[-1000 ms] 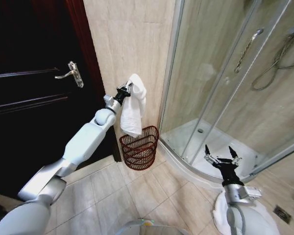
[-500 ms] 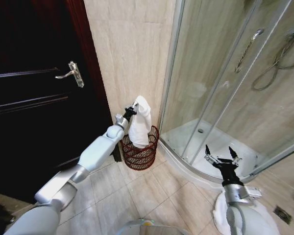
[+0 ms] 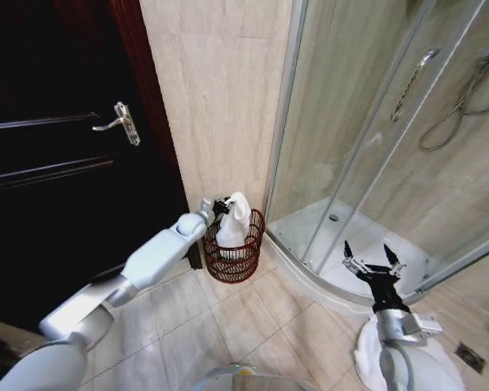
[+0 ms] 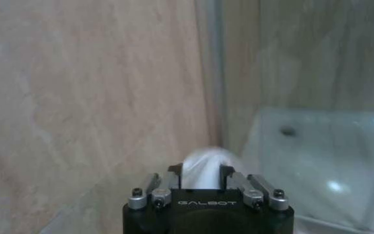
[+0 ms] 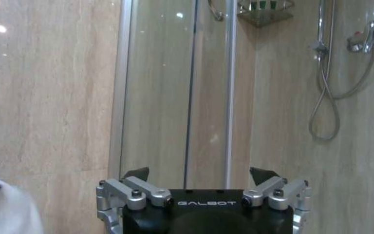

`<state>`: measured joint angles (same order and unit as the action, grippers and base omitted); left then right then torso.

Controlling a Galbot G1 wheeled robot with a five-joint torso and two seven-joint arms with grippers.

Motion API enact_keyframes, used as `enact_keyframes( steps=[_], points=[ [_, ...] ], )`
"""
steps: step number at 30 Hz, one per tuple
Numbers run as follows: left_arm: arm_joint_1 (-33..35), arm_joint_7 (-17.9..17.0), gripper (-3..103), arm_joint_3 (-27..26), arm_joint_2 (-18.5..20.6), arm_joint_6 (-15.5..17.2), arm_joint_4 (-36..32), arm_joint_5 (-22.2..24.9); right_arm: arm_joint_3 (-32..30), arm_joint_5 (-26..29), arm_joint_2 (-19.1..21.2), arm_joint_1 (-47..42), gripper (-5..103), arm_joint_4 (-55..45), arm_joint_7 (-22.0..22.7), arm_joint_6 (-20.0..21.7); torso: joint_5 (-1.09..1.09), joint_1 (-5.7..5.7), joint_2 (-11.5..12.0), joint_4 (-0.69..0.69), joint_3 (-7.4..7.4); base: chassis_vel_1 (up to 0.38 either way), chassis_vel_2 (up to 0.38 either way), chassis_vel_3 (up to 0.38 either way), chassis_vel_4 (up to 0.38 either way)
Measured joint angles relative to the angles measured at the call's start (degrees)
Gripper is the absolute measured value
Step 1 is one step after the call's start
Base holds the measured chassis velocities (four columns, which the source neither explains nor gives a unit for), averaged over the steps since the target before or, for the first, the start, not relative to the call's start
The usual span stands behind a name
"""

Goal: Discard the used towel into the hamper.

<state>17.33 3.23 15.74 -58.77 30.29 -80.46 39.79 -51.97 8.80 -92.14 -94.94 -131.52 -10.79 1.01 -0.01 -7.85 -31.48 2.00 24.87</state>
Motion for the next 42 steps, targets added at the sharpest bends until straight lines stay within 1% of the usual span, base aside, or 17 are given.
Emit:
enact_keyframes(
  steps=[1,3,4,6,8,10,16,26,28,29,30,33,34,37,38,39,42],
  points=[
    [-0.9,0.7,38,-0.3,-0.2,3.1,-0.9,0.8,0.0,0.1,0.0,0.0,100,0.2,0.0,0.0,0.0,0.0,0.0,-0.01,0.0,0.0,0.0,0.0,0.0],
    [-2.7,3.3,49,-0.7,-0.9,7.6,-1.7,1.0,0.1,0.1,0.0,0.0,100,0.4,0.0,0.0,-0.01,0.0,0.0,-0.03,0.0,0.0,0.0,0.0,0.0],
    [-2.7,3.3,49,-0.7,-0.9,7.6,-1.7,1.0,0.1,0.1,0.0,0.0,100,0.4,0.0,0.0,-0.01,0.0,0.0,-0.03,0.0,0.0,0.0,0.0,0.0],
    [-4.0,4.5,60,-0.1,-1.2,9.1,-1.6,0.0,0.2,0.2,0.0,0.1,100,0.4,0.0,0.0,0.0,-0.01,0.0,-0.02,0.01,0.0,0.0,0.0,0.0],
    [-4.4,4.8,71,0.2,-1.3,8.9,-1.2,-1.3,0.1,0.5,0.0,0.2,100,0.4,0.0,0.0,0.0,-0.01,0.0,-0.02,0.01,0.0,0.0,0.0,0.0],
    [-4.5,4.8,71,0.3,-1.3,8.7,-1.0,-1.8,0.0,0.7,0.0,0.2,100,0.4,0.1,0.2,0.0,-0.01,0.0,-0.02,0.01,0.0,0.0,0.0,0.0],
    [-3.2,4.8,96,-1.3,0.0,7.9,-2.1,-2.5,0.0,1.2,0.0,1.2,100,0.5,0.1,1.0,0.01,-0.01,0.0,-0.01,0.01,0.0,0.0,0.0,0.0],
    [-0.6,4.6,100,-4.5,0.7,7.4,-3.5,-1.9,0.5,1.1,0.5,2.2,100,0.7,0.1,1.9,0.01,-0.01,0.0,-0.02,0.01,0.0,0.0,0.0,0.0],
    [2.3,2.2,100,-6.4,0.7,3.6,-4.8,-1.0,0.5,1.3,0.9,2.2,100,0.5,0.3,2.1,0.0,-0.01,0.0,-0.03,0.01,0.0,0.0,0.0,0.0],
    [4.5,0.1,100,-7.6,0.8,0.1,-5.8,-0.5,0.5,1.5,1.0,2.2,100,0.3,0.5,2.2,0.0,-0.01,0.0,-0.03,0.01,0.0,0.0,0.0,0.0],
    [4.5,0.1,100,-7.6,0.8,0.1,-5.8,-0.5,0.5,1.5,1.0,2.2,100,0.3,0.5,2.2,0.0,-0.01,0.0,-0.03,0.01,0.0,0.0,0.0,0.0],
    [15.0,-6.6,100,-14.2,0.9,-10.2,-11.6,-0.6,0.6,2.1,1.5,2.3,100,-0.4,0.9,3.0,0.02,-0.01,0.0,-0.02,0.01,0.0,0.0,0.0,0.0],
    [15.0,-6.6,100,-14.2,0.9,-10.2,-11.6,-0.6,0.6,2.1,1.5,2.3,100,-0.4,0.9,3.0,0.02,-0.01,0.0,-0.02,0.01,0.0,0.0,0.0,0.0],
    [28.4,-9.1,100,-22.8,1.2,-18.5,-20.2,-7.1,0.8,2.2,1.8,1.7,100,-1.1,1.1,3.3,0.02,-0.01,0.0,0.01,0.01,0.0,0.0,0.0,0.0],
    [28.4,-9.1,100,-22.8,1.2,-18.5,-20.2,-7.1,0.8,2.2,1.8,1.7,100,-1.1,1.1,3.3,0.02,-0.01,0.0,0.01,0.01,0.0,0.0,0.0,0.0],
    [33.8,-9.6,100,-27.0,0.8,-22.0,-22.9,-10.8,1.1,2.2,1.7,1.0,100,-1.4,1.1,3.3,0.02,-0.01,0.0,0.01,0.01,0.0,0.0,0.0,0.0],
    [44.6,-9.8,100,-36.6,-1.7,-27.3,-28.0,-15.9,1.7,2.2,1.7,-0.8,100,-2.0,1.0,3.1,0.01,0.0,0.0,-0.01,0.0,0.0,0.0,0.0,0.0]
  ],
)
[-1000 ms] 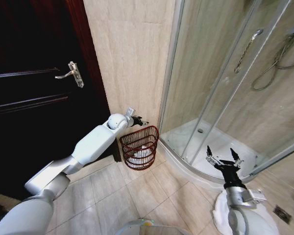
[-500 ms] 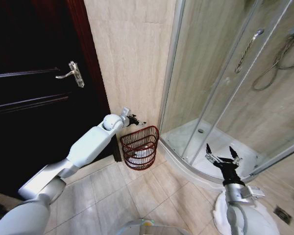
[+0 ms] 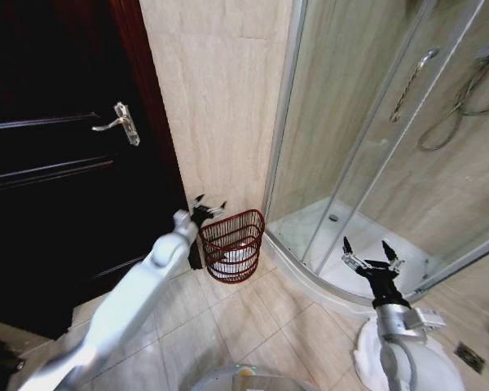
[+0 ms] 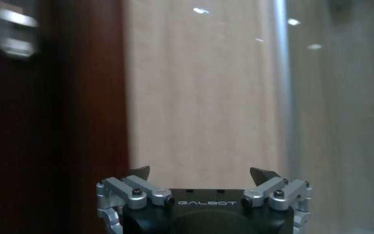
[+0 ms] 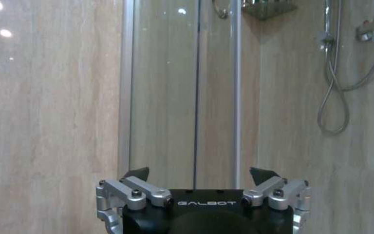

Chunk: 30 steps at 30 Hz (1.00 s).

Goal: Discard the used towel into the hamper.

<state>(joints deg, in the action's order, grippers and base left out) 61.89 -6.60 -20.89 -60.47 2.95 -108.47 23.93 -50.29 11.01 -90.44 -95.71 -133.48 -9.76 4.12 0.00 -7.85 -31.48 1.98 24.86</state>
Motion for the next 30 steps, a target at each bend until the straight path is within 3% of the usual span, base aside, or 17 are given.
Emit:
enact_keyframes(
  steps=[3,5,10,19,30],
  points=[
    [7.6,0.2,100,-5.7,-2.7,-2.9,-2.9,-2.1,0.3,-0.1,0.1,-0.7,100,-0.4,-0.1,-0.1,0.02,0.0,0.0,0.01,0.0,0.0,0.0,0.0,0.0],
    [14.3,1.0,100,-11.8,-6.6,-5.7,-5.6,-4.1,0.6,-0.3,0.0,-1.3,100,-0.9,-0.2,-0.1,0.0,0.0,0.0,0.01,0.0,0.0,0.0,0.0,0.0],
    [23.8,2.3,100,-18.8,-12.1,-9.3,-9.1,-5.4,0.8,-0.7,-0.2,-2.9,100,-1.3,-0.3,-0.4,0.0,0.0,0.0,0.02,0.0,0.0,0.0,0.0,0.0],
    [30.3,3.0,100,-20.8,-14.0,-13.2,-10.3,-6.9,1.1,-1.0,0.2,-4.1,100,-2.5,-1.5,0.2,0.0,0.0,0.0,0.0,0.01,0.0,0.0,0.0,0.0],
    [30.5,3.2,100,-20.3,-13.3,-13.1,-11.8,-8.9,1.0,-0.9,-0.3,-4.8,100,-1.9,-2.3,-1.5,0.0,-0.01,0.0,0.0,0.01,0.034,-0.042,-0.036,0.037]
  ],
)
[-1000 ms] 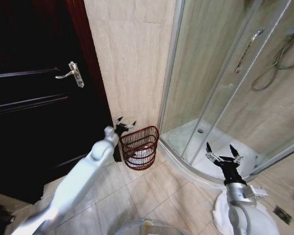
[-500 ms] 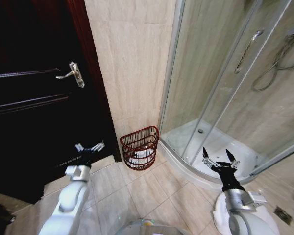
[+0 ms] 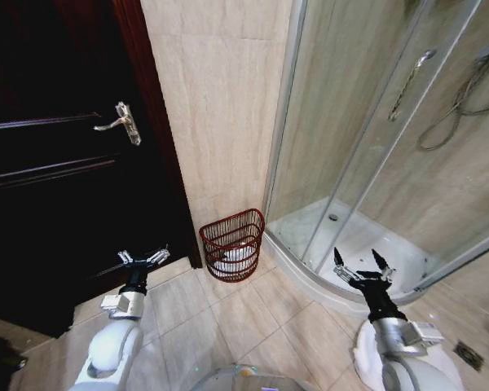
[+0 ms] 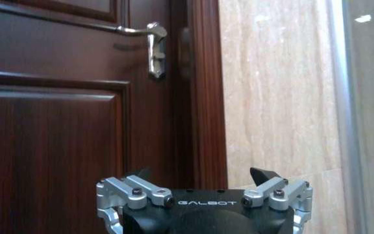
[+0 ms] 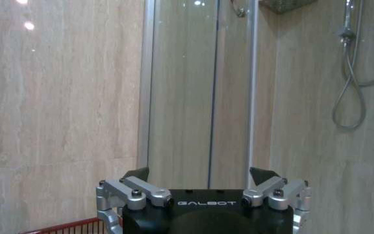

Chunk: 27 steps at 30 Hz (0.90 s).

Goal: Discard the used towel into the hamper.

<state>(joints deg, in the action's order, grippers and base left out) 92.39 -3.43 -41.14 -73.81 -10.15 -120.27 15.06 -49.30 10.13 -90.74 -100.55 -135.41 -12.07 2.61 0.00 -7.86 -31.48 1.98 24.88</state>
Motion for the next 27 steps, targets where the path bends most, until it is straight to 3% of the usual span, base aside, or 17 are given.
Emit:
enact_keyframes(
  steps=[12,27],
  points=[
    [-1.9,-0.1,100,3.3,0.3,1.4,-1.1,-2.8,-0.6,1.0,-0.2,-0.6,100,-0.4,0.0,-0.6,0.0,0.0,0.0,0.0,0.0,0.026,-0.06,-0.02,0.06],
    [-0.9,-0.2,100,3.4,0.3,0.7,-1.4,-3.3,-1.4,1.8,-0.3,-1.3,100,-0.6,0.0,-1.3,0.01,0.0,0.0,0.0,0.0,-0.022,-0.025,0.022,0.024]
  ],
)
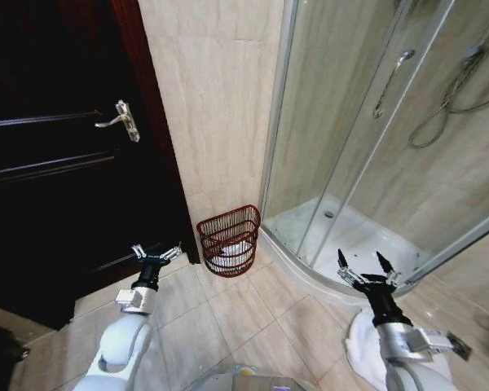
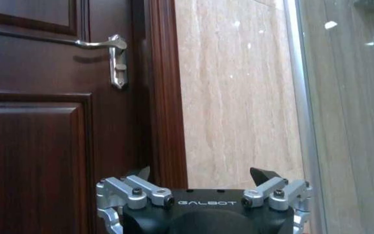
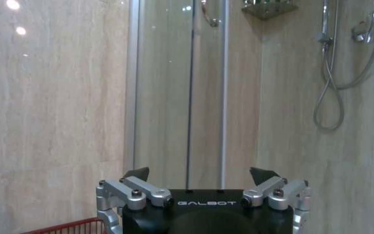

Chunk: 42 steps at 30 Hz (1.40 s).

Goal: Discard the used towel into the hamper.

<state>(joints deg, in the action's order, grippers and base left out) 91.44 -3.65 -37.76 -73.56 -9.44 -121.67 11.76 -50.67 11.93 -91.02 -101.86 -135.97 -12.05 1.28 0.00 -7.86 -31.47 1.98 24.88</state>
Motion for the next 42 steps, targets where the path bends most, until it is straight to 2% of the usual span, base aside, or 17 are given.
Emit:
enact_keyframes(
  steps=[9,31,35,42],
  points=[
    [0.7,-0.1,100,-0.3,-0.1,-1.3,1.1,0.3,-0.1,-0.7,-0.3,0.3,100,0.0,-0.7,0.0,0.01,0.0,0.0,0.01,0.0,-0.129,-0.126,0.134,0.138],
    [-0.8,-0.1,102,1.8,0.3,-0.9,1.6,0.0,-0.9,-0.5,-1.0,-0.1,100,0.2,-0.5,-0.9,0.0,0.0,0.0,0.0,0.0,-0.119,-0.151,0.116,0.149],
    [-0.8,-0.1,97,1.8,0.3,-1.0,1.9,0.0,-0.9,-0.5,-1.0,0.1,100,0.2,-0.5,-0.8,-0.01,0.0,0.0,0.0,0.0,-0.097,-0.135,0.105,0.154],
    [-0.8,-0.1,100,1.8,0.3,-1.1,1.9,0.1,-0.9,-0.5,-0.9,0.4,100,0.1,-0.3,-0.5,-0.01,0.0,0.0,0.0,0.0,-0.09,-0.139,0.098,0.145]
  ],
)
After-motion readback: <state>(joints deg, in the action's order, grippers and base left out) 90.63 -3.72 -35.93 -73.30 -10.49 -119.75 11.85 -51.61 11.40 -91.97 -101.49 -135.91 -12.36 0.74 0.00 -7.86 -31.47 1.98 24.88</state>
